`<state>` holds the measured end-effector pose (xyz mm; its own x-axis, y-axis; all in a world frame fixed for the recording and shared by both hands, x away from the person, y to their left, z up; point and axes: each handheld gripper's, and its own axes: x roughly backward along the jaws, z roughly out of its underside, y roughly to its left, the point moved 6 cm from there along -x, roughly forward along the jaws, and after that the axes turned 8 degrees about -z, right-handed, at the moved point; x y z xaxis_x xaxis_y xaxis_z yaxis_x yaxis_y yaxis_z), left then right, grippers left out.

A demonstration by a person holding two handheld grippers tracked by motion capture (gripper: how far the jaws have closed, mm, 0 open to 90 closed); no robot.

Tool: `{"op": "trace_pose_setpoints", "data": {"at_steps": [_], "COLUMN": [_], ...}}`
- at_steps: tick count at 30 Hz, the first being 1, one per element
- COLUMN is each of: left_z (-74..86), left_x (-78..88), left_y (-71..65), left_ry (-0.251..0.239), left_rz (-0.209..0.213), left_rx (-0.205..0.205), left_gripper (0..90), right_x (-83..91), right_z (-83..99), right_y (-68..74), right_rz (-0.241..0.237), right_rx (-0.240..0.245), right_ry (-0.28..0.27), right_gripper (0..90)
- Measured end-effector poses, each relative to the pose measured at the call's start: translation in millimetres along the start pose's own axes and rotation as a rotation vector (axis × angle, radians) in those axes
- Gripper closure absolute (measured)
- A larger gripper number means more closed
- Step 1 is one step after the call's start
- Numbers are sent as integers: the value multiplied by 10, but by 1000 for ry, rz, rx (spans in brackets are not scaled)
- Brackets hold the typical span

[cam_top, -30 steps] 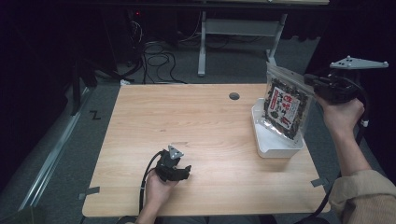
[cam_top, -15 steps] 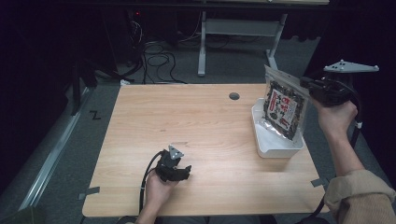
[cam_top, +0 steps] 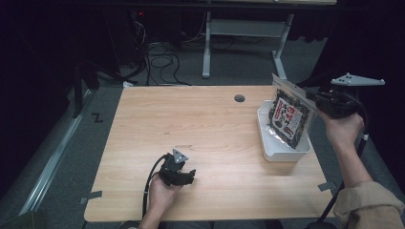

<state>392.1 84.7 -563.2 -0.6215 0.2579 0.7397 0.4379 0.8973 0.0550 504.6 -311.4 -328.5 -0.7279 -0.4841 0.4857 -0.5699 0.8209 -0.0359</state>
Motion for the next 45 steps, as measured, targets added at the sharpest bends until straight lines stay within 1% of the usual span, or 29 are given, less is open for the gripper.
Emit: {"op": "trace_pose_setpoints", "data": {"at_steps": [3,6,12,13,15,16,17,18,20,23,24,26,30,31,33,36,39,41,42,45], "left_z": [1,1,6,6,7,8,9,8,8,9,9,9,7,7,8,9,11,10,11,16], "left_x": [5,4,0,3,1,-1,-4,-5,-5,0,1,-1,4,7,8,-1,-2,1,0,-7], "left_y": [-5,-15,-23,-23,-21,-21,-23,-25,-26,-25,-24,-25,-28,-27,-25,-28,-30,-30,-28,-32], "left_ry": [0,-1,5,4,5,6,7,7,7,6,7,7,5,4,5,8,10,7,8,12], "left_rz": [-1,3,3,3,3,3,3,3,3,3,3,4,5,5,4,5,5,4,4,7], "left_rx": [-2,-3,-12,-9,-9,-9,-10,-12,-12,-12,-11,-11,-12,-11,-11,-11,-15,-11,-10,-12], "left_gripper": [336,336,335,335,335,335,335,335,335,335,335,335,335,335,335,334,334,334,334,334], "right_x": [34,50,90,93,96,93,91,92,96,95,94,94,87,89,94,94,97,102,104,117], "right_z": [67,133,249,259,292,313,325,344,361,376,376,375,400,408,425,456,495,519,529,565], "right_y": [-24,-46,-135,-146,-167,-177,-193,-206,-225,-232,-231,-230,-277,-281,-303,-339,-383,-409,-419,-456], "right_rz": [-3,1,12,13,16,17,21,22,24,32,30,42,64,67,72,87,94,86,87,108], "right_rx": [-11,-5,-32,-25,-28,-39,-33,-48,-58,-59,-54,-52,-66,-77,-82,-79,-100,-123,-123,-126], "right_ry": [4,14,19,21,26,35,36,32,31,29,30,34,44,47,52,57,58,46,47,61], "right_gripper": [874,866,858,854,850,847,843,839,826,788,766,701,607,599,594,572,546,524,515,483]}}
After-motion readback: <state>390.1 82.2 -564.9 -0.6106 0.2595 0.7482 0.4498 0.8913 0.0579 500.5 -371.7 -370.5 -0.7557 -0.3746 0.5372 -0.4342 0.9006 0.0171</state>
